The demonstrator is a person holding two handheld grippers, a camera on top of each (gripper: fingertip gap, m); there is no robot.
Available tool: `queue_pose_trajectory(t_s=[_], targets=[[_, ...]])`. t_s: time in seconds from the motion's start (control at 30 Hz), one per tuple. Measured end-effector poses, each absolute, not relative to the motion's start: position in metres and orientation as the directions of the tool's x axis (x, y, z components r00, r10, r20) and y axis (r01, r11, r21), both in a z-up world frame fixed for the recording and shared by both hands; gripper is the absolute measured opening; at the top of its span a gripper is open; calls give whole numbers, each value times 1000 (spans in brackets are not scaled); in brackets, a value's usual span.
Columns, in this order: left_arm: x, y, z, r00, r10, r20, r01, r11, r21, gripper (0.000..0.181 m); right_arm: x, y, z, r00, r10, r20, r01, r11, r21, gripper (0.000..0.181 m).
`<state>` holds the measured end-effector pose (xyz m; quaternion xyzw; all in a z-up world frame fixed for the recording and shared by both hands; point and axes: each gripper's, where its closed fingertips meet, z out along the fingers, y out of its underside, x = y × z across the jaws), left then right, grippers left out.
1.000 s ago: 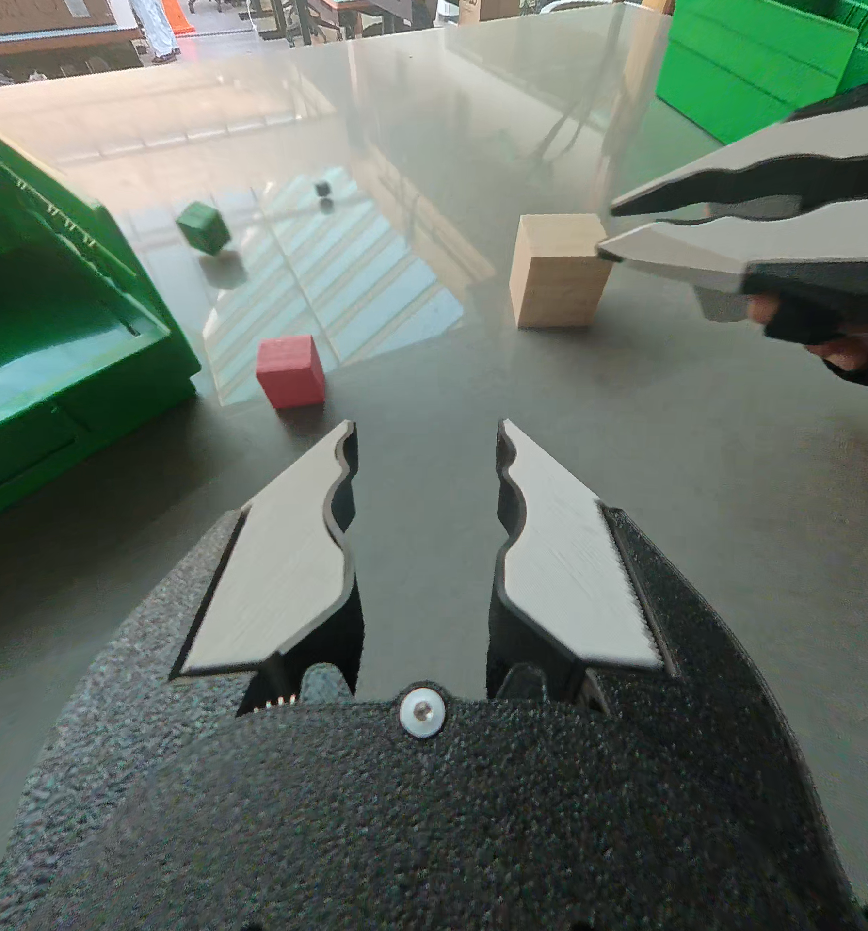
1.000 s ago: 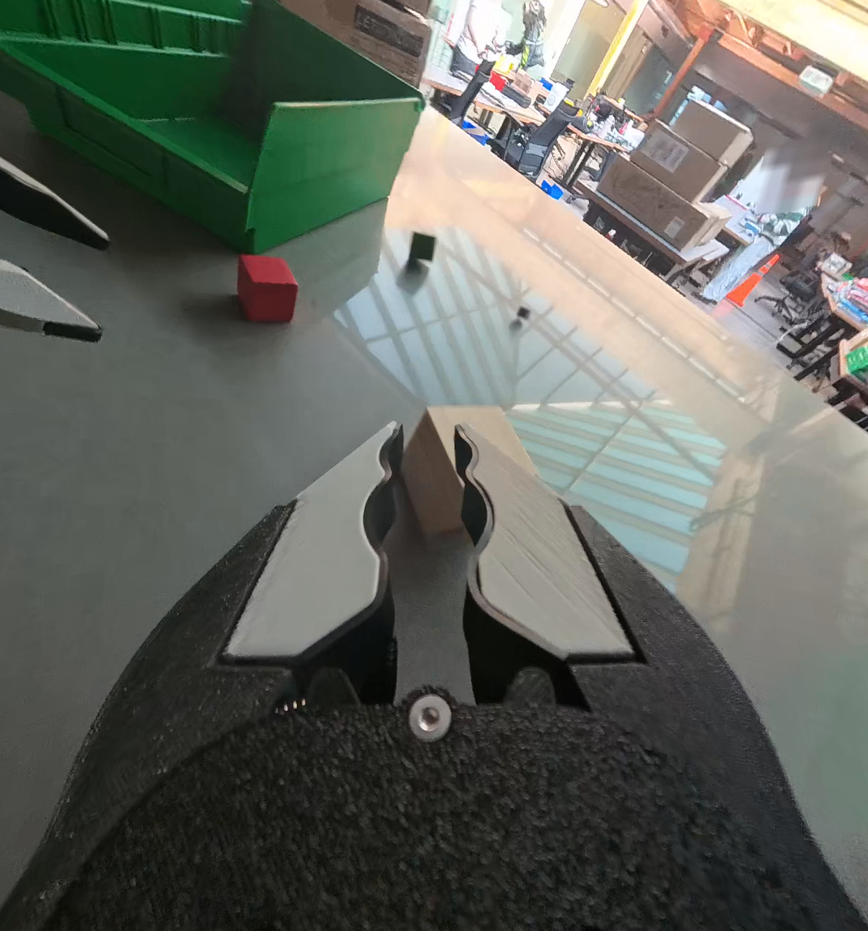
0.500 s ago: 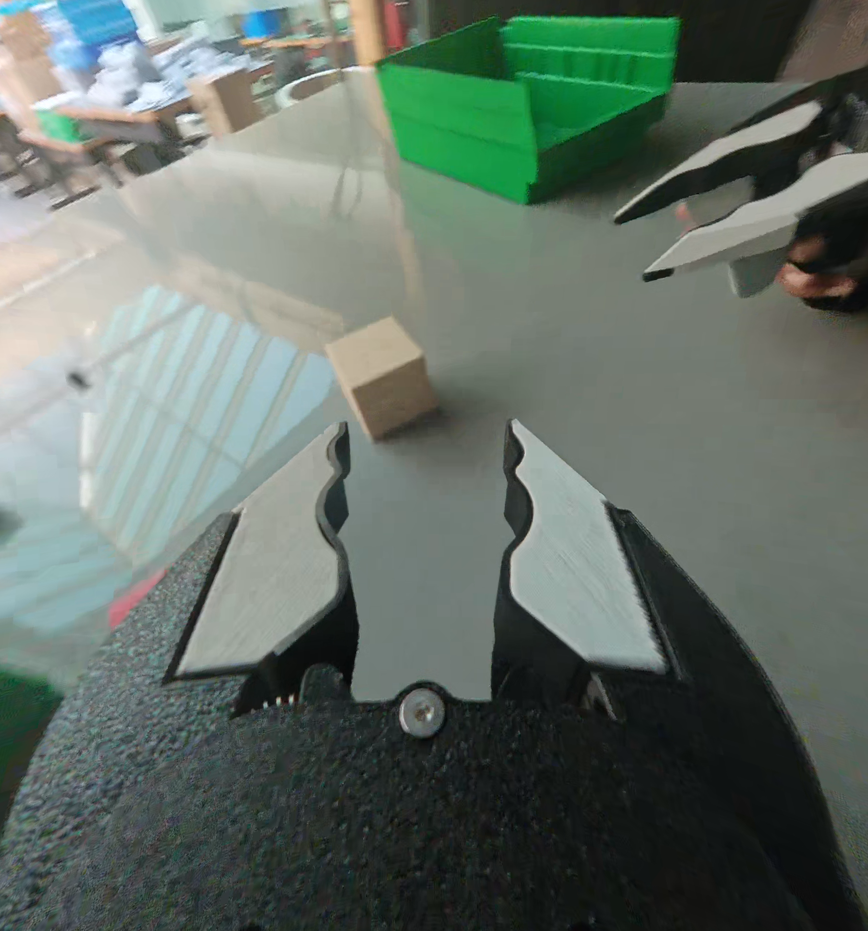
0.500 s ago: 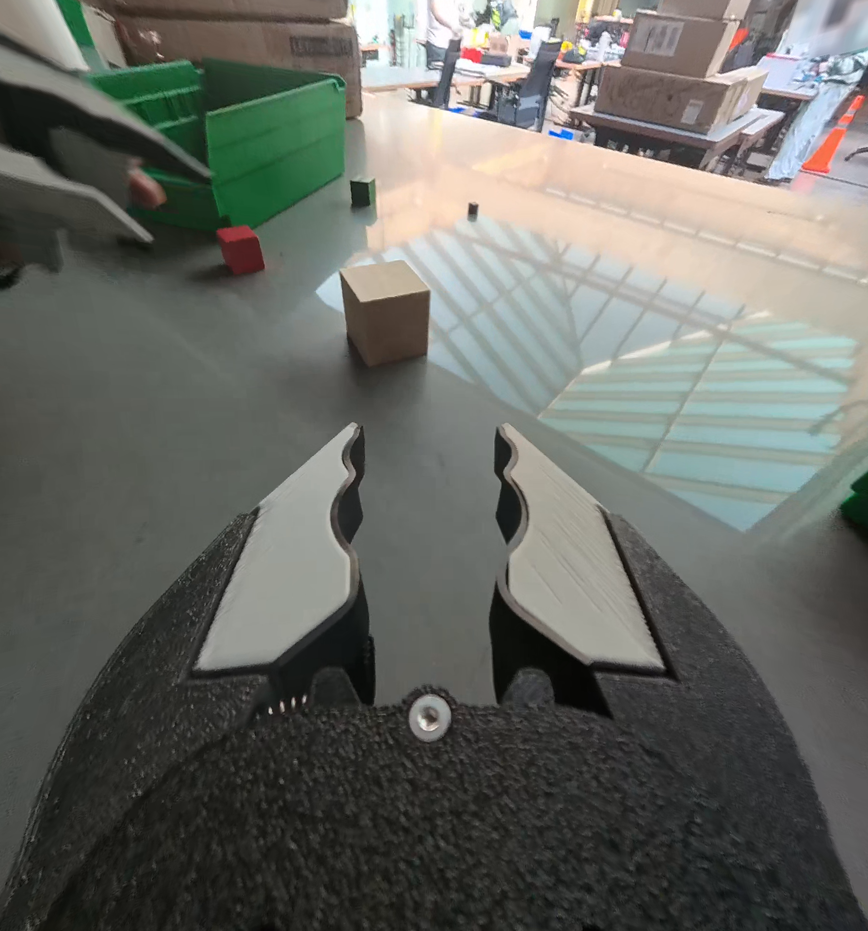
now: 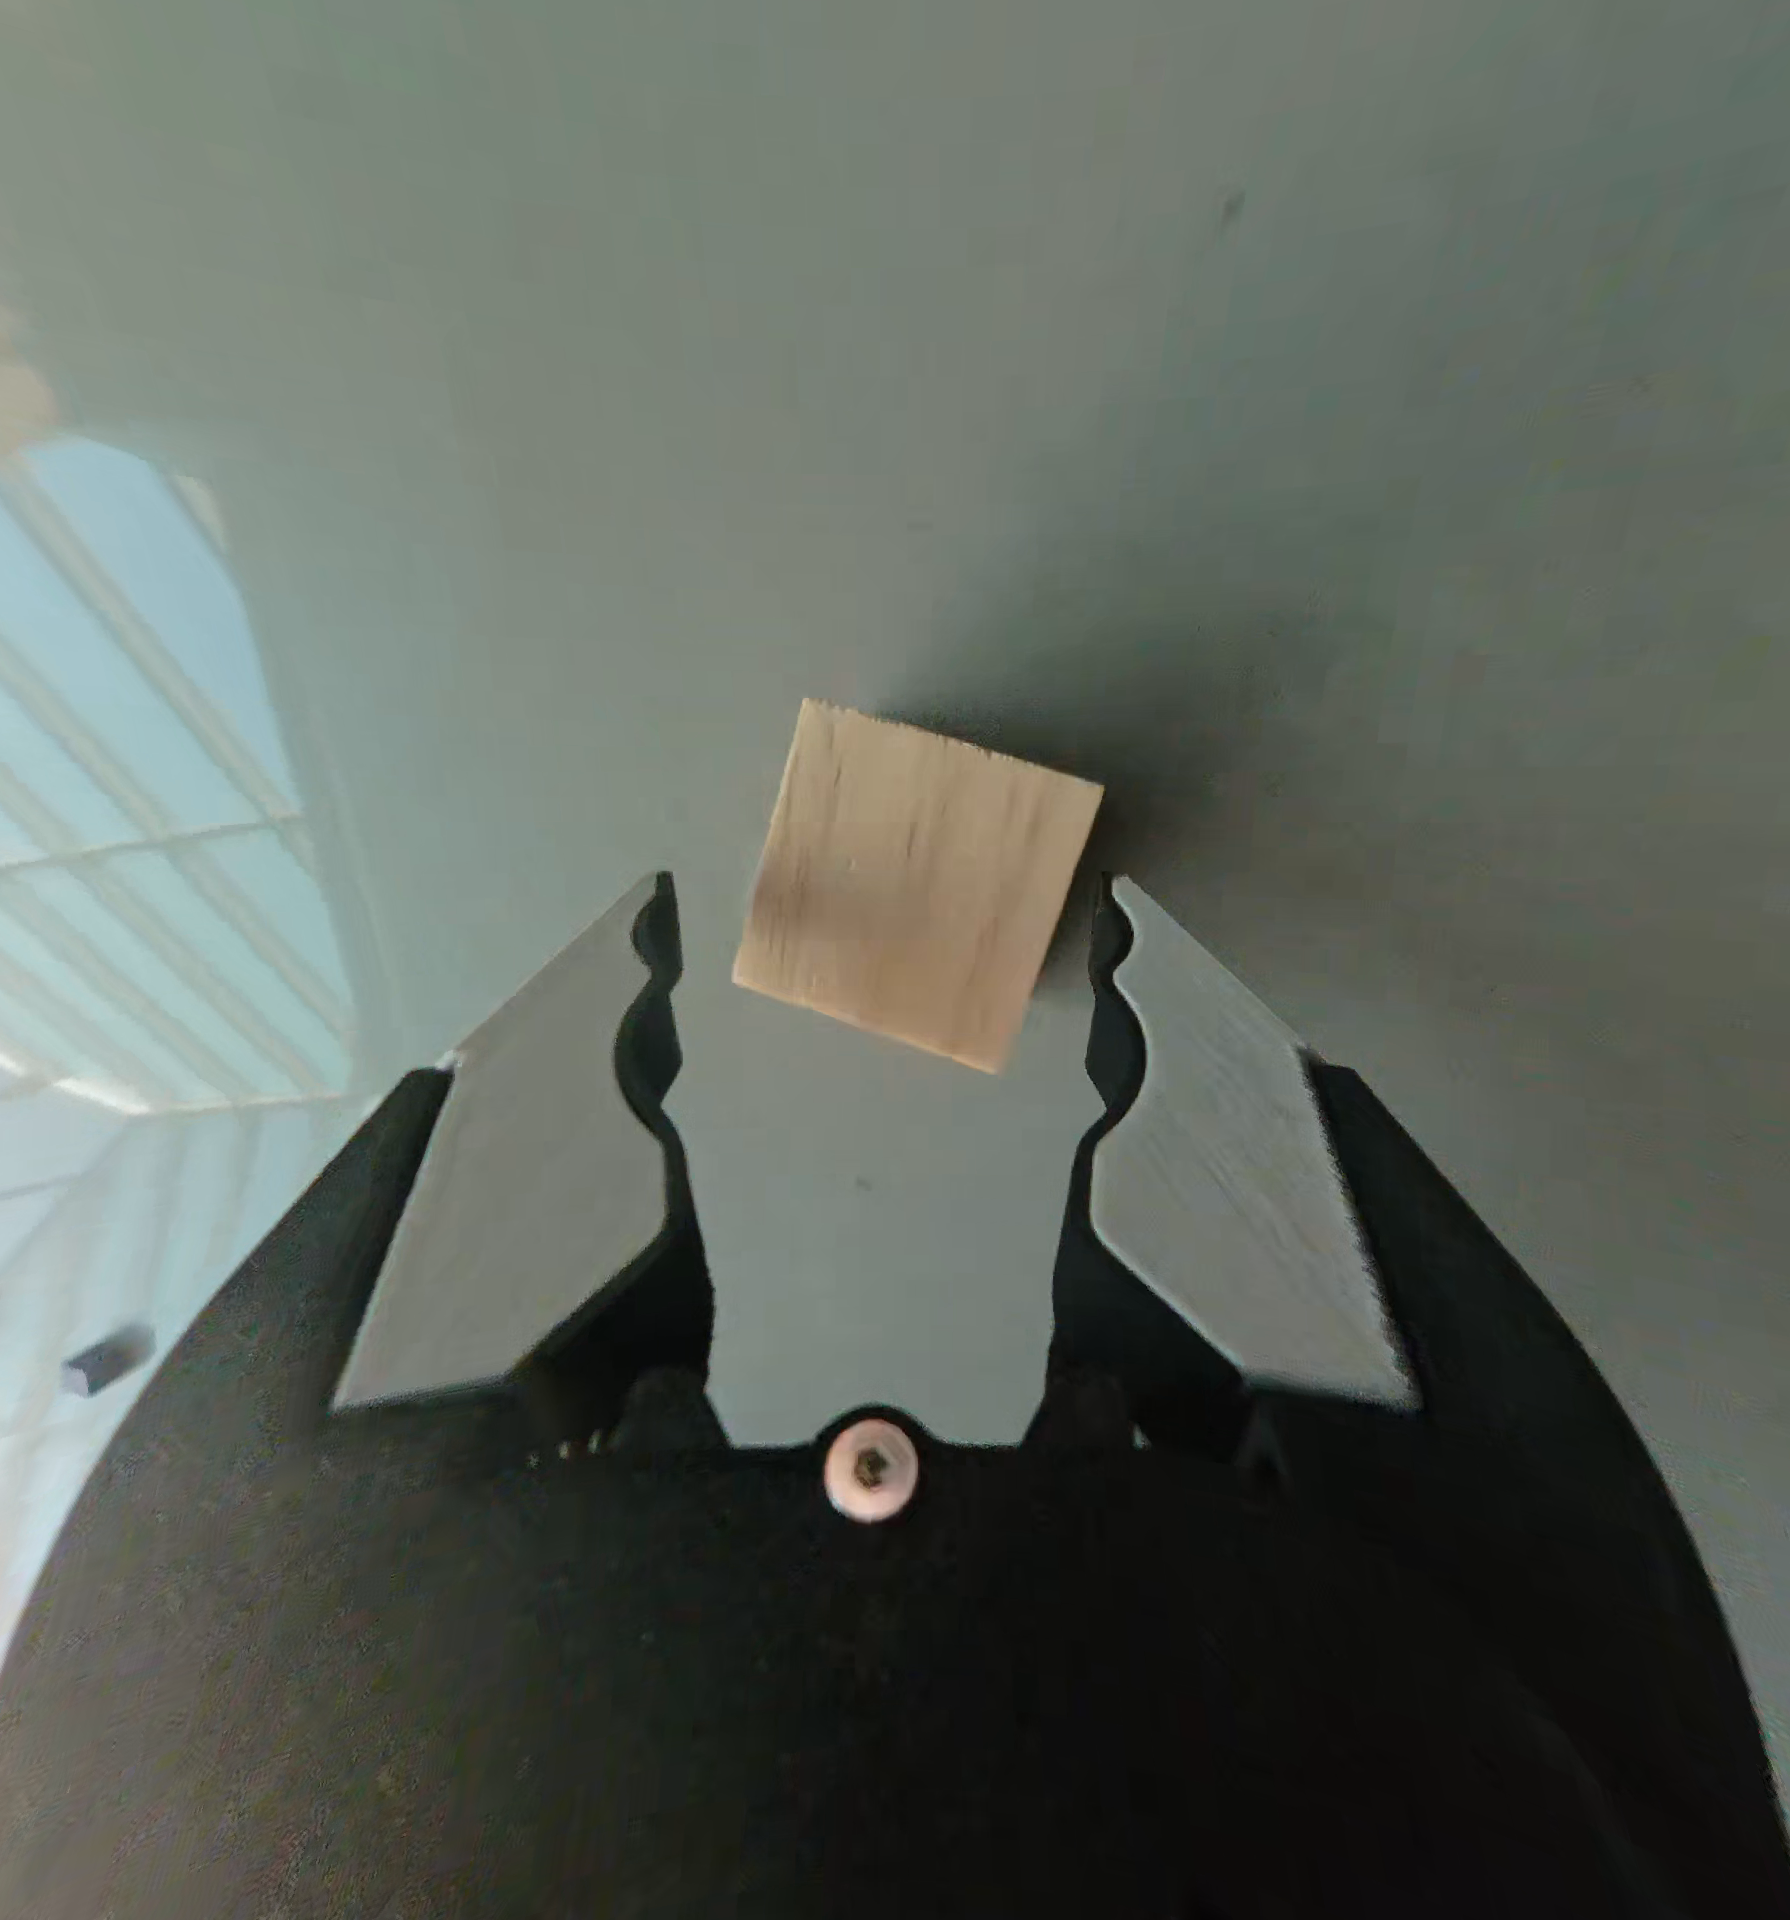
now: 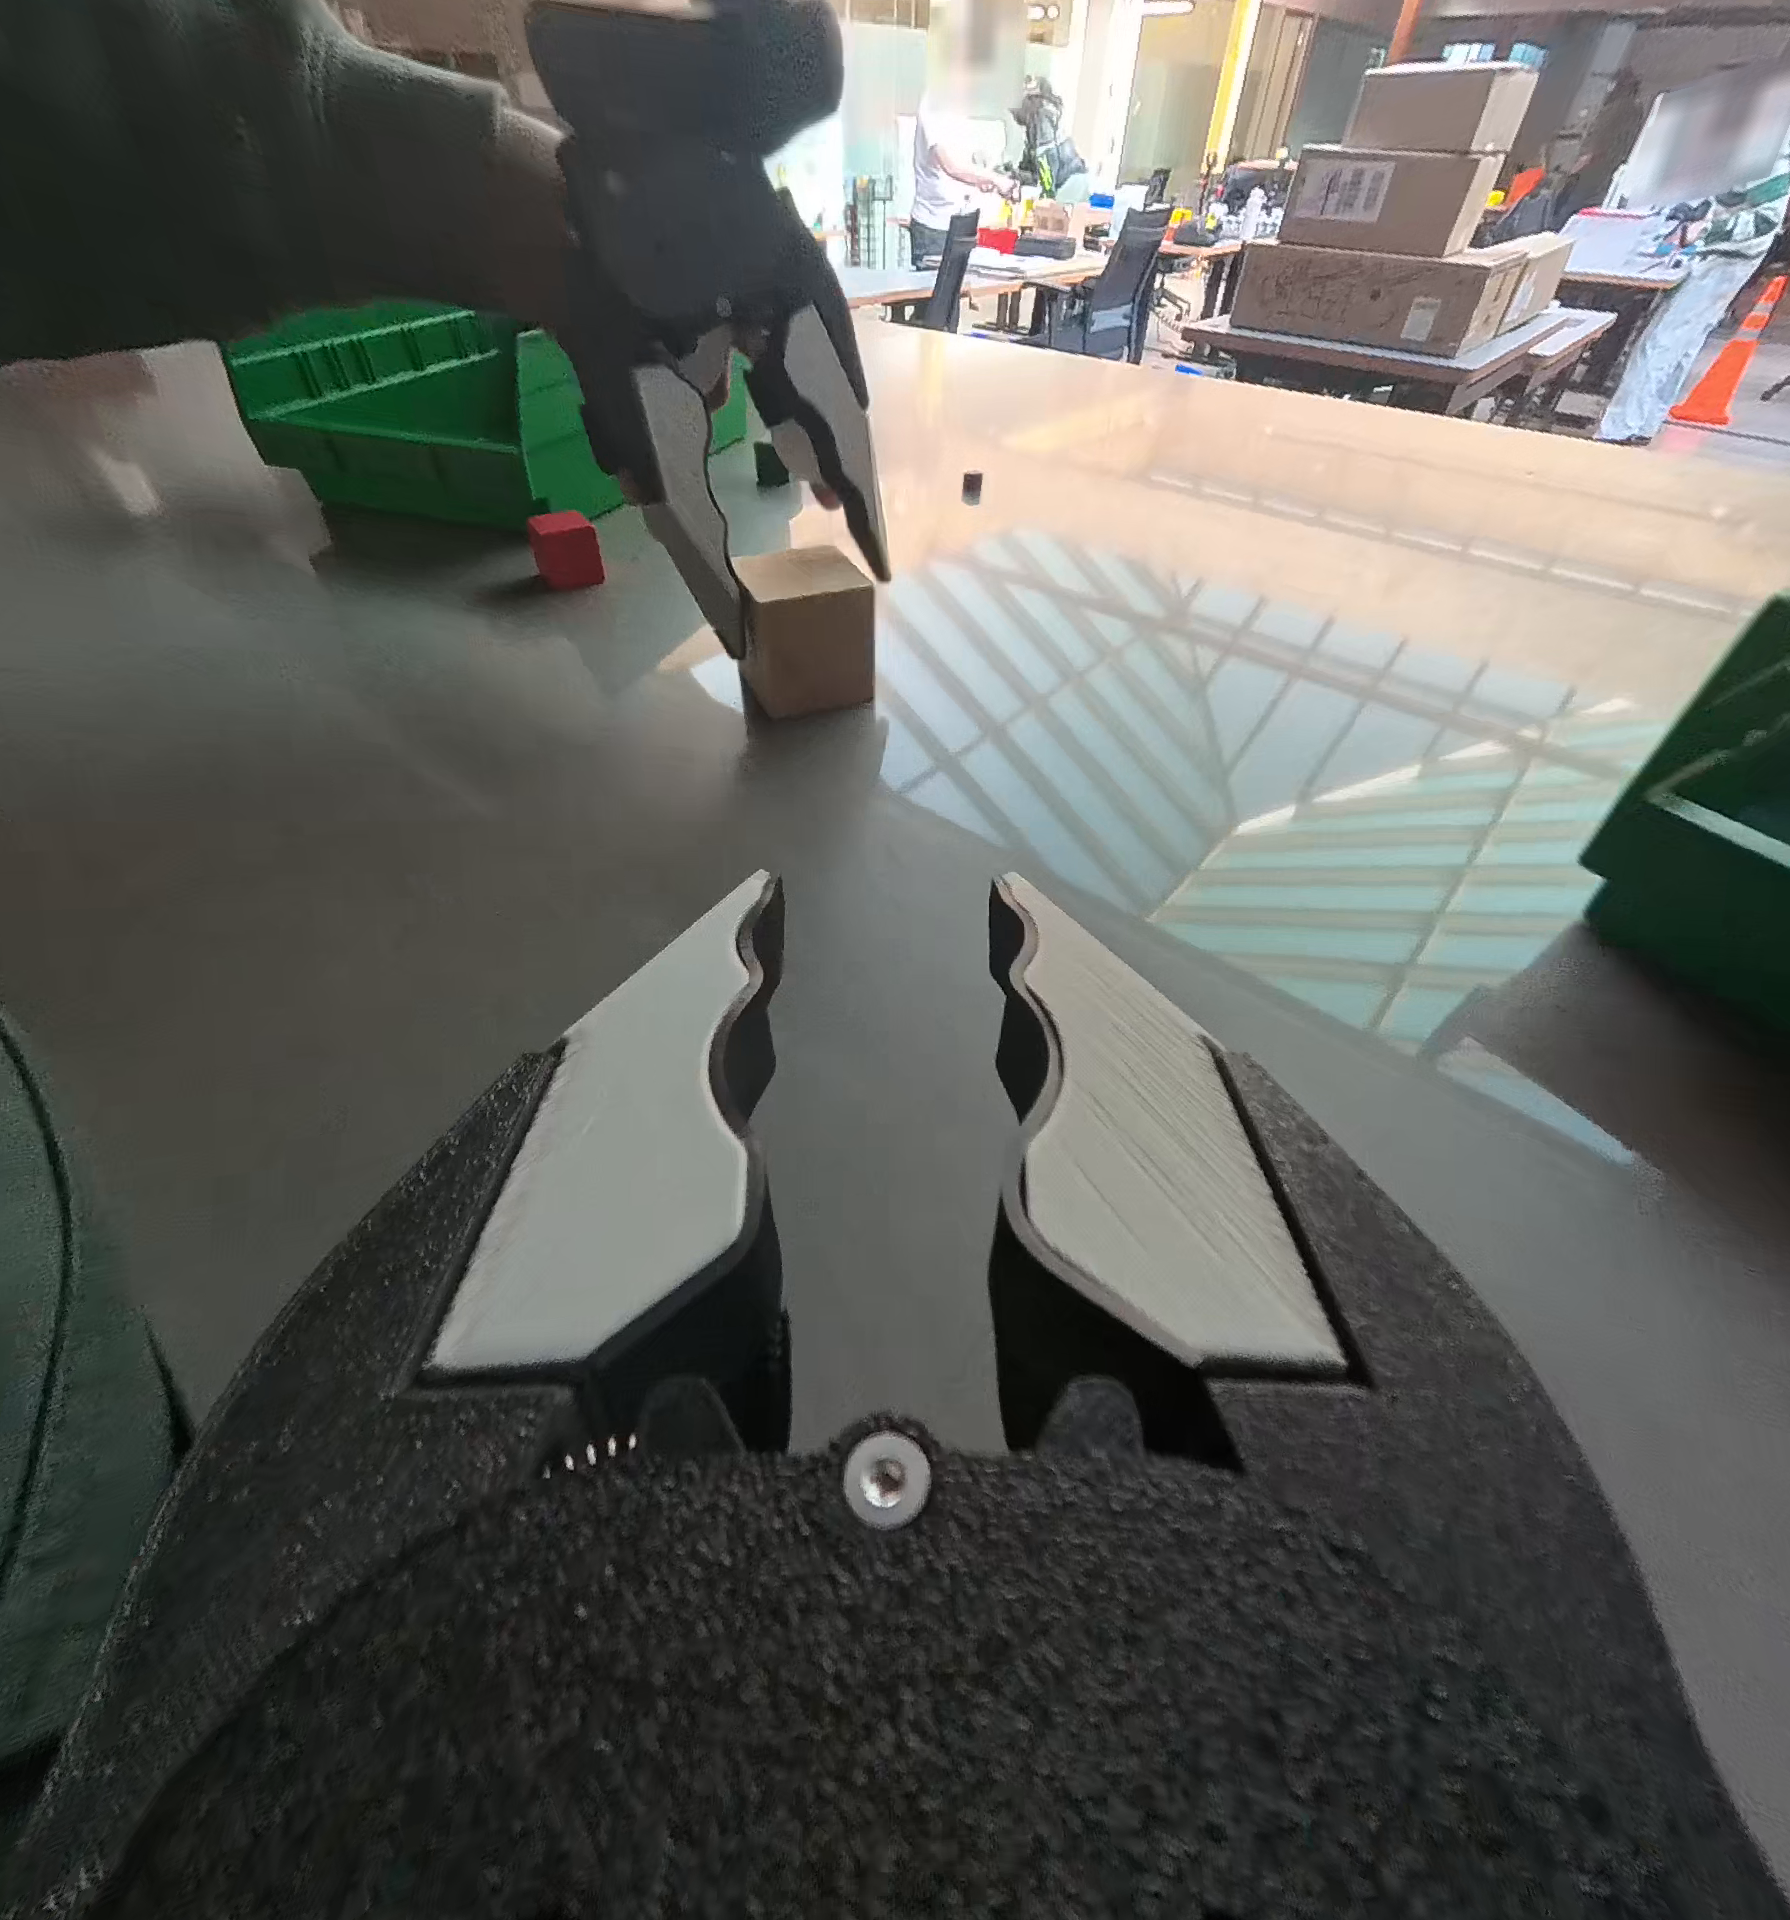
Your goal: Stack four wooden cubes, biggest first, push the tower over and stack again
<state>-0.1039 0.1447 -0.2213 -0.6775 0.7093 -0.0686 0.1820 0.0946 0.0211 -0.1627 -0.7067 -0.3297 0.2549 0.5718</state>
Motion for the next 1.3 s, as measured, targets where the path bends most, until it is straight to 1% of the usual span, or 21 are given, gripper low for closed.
queue_pose_trajectory(t_s=[0.07,0.1,0.2,0.43,0.6,0.83,0.87,0.93,1.03,1.1,1.13,1.23,1.3], targets=[[-103,144,-231,-59,-989,-134,-955,94,-279,69,99,22,-163,651,759,4,165,-137,-977,39],[-102,144,-234,-62,-991,-116,-960,91,-263,63,99,24,-162,646,764,0,162,-136,-977,39],[-104,154,-234,5,-994,-108,-973,20,-230,62,93,30,-161,628,779,-6,158,-136,-978,39],[-134,165,-225,186,-976,-118,-956,-152,-252,62,66,35,-158,560,828,-13,163,-126,-978,37],[-143,152,-238,208,-973,-105,-953,-177,-244,61,56,38,-161,534,846,-13,182,-130,-975,37],[-142,153,-240,206,-968,-140,-948,-163,-273,61,52,41,-161,530,848,-9,189,-129,-974,36],[-141,152,-238,208,-968,-138,-944,-162,-286,66,53,40,-161,533,846,-9,187,-129,-974,36],[-137,148,-227,234,-964,-124,-920,-179,-349,71,55,39,-160,539,842,-14,179,-130,-975,37],[-139,144,-191,313,-942,-122,-841,-215,-497,70,62,39,-160,559,829,-17,172,-136,-976,36],[-153,144,-164,408,-904,-127,-760,-260,-596,71,66,40,-161,570,821,-29,163,-147,-976,36],[-165,144,-153,468,-874,-129,-718,-291,-632,68,68,41,-162,574,818,-37,157,-154,-976,36],[-215,140,-140,653,-748,-118,-594,-410,-692,64,67,42,-162,573,818,-50,146,-161,-976,36],[-249,131,-153,754,-648,-103,-529,-507,-681,62,63,44,-161,567,823,-45,146,-154,-977,36]])
